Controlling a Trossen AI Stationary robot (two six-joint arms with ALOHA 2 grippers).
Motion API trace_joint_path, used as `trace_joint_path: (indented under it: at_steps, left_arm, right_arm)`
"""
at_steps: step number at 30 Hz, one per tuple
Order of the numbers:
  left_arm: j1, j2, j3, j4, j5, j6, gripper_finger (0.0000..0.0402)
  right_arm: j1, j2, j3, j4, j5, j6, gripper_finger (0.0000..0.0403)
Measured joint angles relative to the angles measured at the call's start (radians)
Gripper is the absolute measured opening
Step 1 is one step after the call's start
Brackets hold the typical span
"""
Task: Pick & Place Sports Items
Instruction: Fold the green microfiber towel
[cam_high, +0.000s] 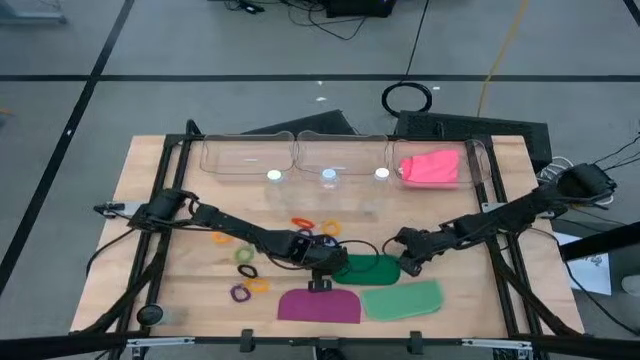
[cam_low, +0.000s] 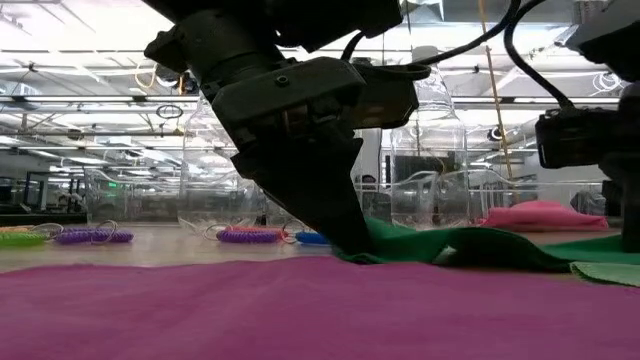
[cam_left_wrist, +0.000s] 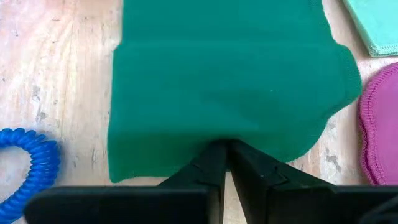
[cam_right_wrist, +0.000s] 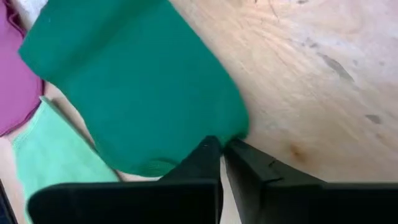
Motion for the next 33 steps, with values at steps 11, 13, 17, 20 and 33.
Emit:
trace_joint_path:
  at_steps: [11, 13, 17, 20, 33]
  left_arm:
    - [0.000, 0.000, 0.000, 0.000, 0.000, 0.005, 0.0026]
    - [0.000, 0.000, 0.000, 0.000, 0.000, 0.005, 0.0026]
    - [0.000, 0.000, 0.000, 0.000, 0.000, 0.002, 0.0026]
    - [0.000, 0.000, 0.000, 0.000, 0.001, -0.001, 0.0026]
    - [0.000, 0.000, 0.000, 0.000, 0.002, -0.001, 0.0026]
  right_arm:
    - [0.000, -0.106, 0.000, 0.000, 0.036, -0.005, 0.0000]
    - [0.000, -0.119, 0.000, 0.002, 0.044, -0.012, 0.0000]
    - [0.000, -0.123, 0.000, 0.044, 0.060, -0.022, 0.0000]
    - [0.000, -0.123, 0.001, 0.099, 0.061, -0.030, 0.0000]
    - [-0.019, -0.124, 0.002, 0.254, 0.063, -0.065, 0.0000]
